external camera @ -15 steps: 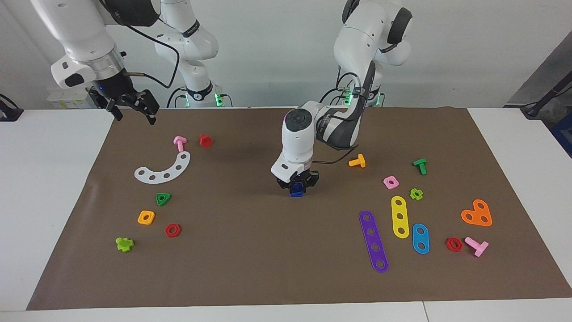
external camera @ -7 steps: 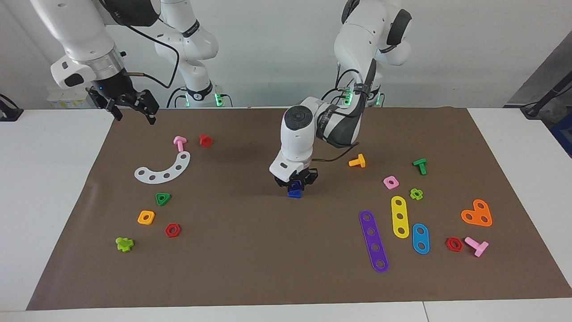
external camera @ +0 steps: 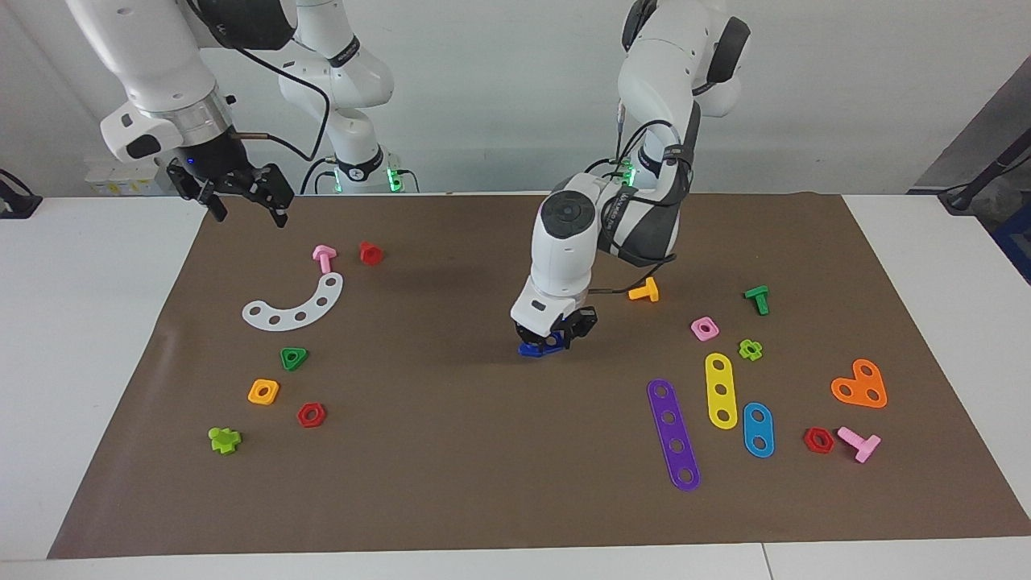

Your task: Unscrew and place screws in storage area

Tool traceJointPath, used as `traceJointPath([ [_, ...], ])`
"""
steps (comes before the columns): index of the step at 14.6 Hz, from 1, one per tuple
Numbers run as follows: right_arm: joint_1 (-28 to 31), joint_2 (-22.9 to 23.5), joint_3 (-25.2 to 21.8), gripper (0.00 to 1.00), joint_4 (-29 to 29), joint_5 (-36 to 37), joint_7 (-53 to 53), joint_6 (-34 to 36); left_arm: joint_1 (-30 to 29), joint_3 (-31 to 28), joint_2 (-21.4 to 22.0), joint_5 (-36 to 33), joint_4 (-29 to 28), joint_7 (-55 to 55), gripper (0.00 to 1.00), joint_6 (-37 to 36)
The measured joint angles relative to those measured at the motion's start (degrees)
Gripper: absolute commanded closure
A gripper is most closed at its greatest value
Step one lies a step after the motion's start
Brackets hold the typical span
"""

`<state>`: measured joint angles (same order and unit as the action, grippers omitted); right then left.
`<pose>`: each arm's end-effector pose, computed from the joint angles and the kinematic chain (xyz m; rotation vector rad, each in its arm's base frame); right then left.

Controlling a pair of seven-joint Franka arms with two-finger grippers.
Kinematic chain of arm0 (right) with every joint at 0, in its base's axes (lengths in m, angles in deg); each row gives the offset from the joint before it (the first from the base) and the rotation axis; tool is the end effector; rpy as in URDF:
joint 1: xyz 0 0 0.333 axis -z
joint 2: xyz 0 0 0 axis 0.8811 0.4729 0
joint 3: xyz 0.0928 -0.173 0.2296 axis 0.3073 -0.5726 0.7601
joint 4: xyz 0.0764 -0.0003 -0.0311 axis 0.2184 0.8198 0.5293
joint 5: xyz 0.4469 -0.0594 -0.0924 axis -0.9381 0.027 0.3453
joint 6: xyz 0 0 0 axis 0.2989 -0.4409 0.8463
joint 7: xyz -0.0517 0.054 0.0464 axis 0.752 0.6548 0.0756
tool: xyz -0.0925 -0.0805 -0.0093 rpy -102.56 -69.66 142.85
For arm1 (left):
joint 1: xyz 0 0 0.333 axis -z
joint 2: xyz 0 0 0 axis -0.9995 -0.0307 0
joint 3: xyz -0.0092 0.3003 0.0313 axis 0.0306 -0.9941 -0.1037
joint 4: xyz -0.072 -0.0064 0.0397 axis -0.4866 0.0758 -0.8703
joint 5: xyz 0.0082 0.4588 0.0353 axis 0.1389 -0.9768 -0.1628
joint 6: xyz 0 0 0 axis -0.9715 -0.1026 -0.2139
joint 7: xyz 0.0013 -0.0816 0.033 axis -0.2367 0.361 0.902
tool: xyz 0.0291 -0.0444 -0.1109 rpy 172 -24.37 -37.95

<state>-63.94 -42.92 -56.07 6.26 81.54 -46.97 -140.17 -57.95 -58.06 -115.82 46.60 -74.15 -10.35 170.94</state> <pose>0.6128 0.0058 0.5860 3.1302 -0.2230 0.0030 0.6456 -0.4126 0.3224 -3.1277 -0.0681 -0.0172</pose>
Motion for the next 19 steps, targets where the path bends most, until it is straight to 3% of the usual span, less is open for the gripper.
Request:
traceJointPath([
  [4, -2.8, 0.1, 0.1, 0.00, 3.5, 0.0, 0.0, -7.8, -5.9, -0.1, 0.0, 0.0, -0.1, -9.7, 0.69, -1.3],
  [7, -8.5, 2.6, 0.2, 0.00, 6.8, -0.1, -4.3, -15.4, -10.6, -0.1, 0.2, 0.0, -1.1, -18.5, 0.69, -1.8],
  [10, -17.7, 10.0, 0.4, 0.00, 6.3, -0.1, -16.9, -24.6, -14.7, -0.1, 1.0, 0.1, -4.2, -26.3, 0.70, -1.8],
  [15, -28.8, 22.3, 0.5, 0.00, 0.2, 0.0, -29.8, -32.0, -16.7, 0.0, 4.6, 0.1, -12.3, -30.9, 0.68, 0.3],
  [19, -32.0, 28.1, 0.4, 0.00, -0.4, 0.1, -31.2, -38.3, -16.7, 0.3, 7.1, 0.1, -20.5, -30.9, 0.53, 7.8],
])
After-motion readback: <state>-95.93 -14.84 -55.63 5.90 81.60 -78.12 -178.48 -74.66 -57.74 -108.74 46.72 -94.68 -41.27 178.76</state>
